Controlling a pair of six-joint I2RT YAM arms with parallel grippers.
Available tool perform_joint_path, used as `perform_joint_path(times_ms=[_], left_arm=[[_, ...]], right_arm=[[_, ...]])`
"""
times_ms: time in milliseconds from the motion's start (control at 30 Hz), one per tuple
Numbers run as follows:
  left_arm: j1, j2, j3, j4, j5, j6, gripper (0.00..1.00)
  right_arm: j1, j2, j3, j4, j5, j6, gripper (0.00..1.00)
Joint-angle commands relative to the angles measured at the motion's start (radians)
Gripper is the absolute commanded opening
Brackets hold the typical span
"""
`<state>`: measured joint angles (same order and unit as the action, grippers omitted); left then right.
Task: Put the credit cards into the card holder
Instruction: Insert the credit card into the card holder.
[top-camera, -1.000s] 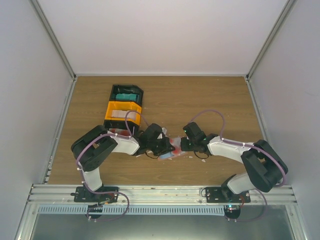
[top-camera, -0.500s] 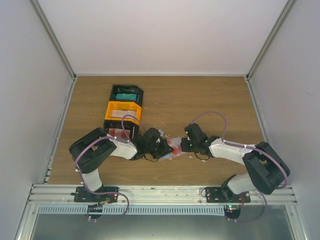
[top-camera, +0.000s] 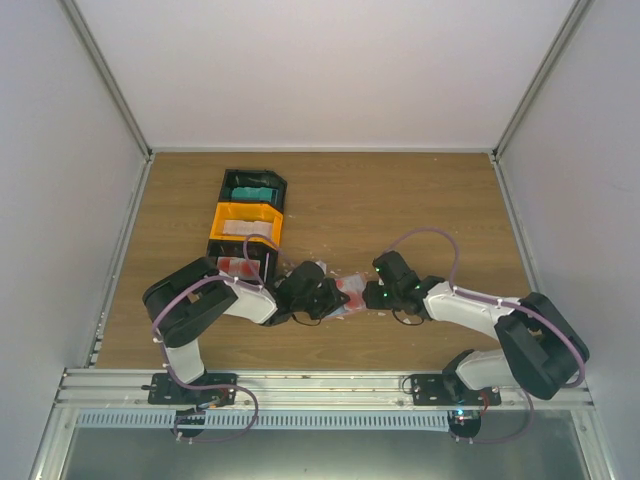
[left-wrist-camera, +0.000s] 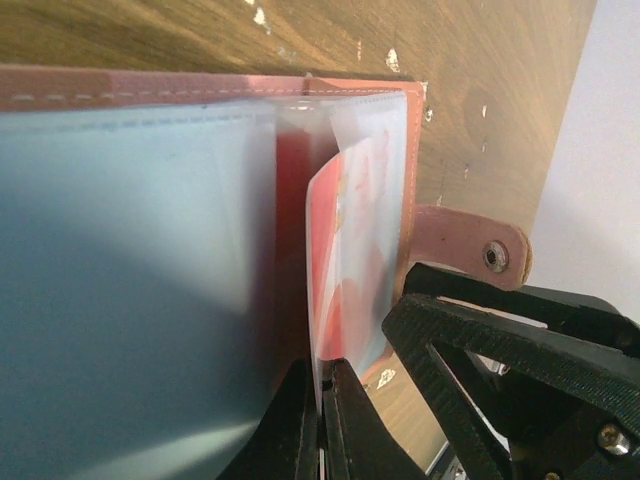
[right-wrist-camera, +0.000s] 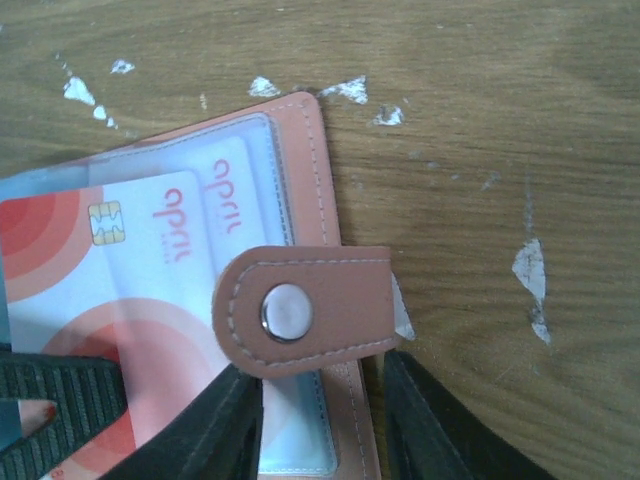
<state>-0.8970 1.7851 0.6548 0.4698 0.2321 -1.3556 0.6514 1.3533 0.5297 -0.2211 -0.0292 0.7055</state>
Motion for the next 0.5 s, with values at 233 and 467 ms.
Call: perform_joint_path(times_ms=[233,467], left_arm=[[-0.008,0.070,-0.049,-0.009,-0.045,-0.005,0.00],[-0.005,0.109,-0.030,0.020,0.001,0.014,0.00]], right_arm=[[0.016,0.015,-0.077,-0.102,-0.135,0.013,0.26],[0.017,0.029,-0.079,-0.082,-0.150,0.013,0.22]])
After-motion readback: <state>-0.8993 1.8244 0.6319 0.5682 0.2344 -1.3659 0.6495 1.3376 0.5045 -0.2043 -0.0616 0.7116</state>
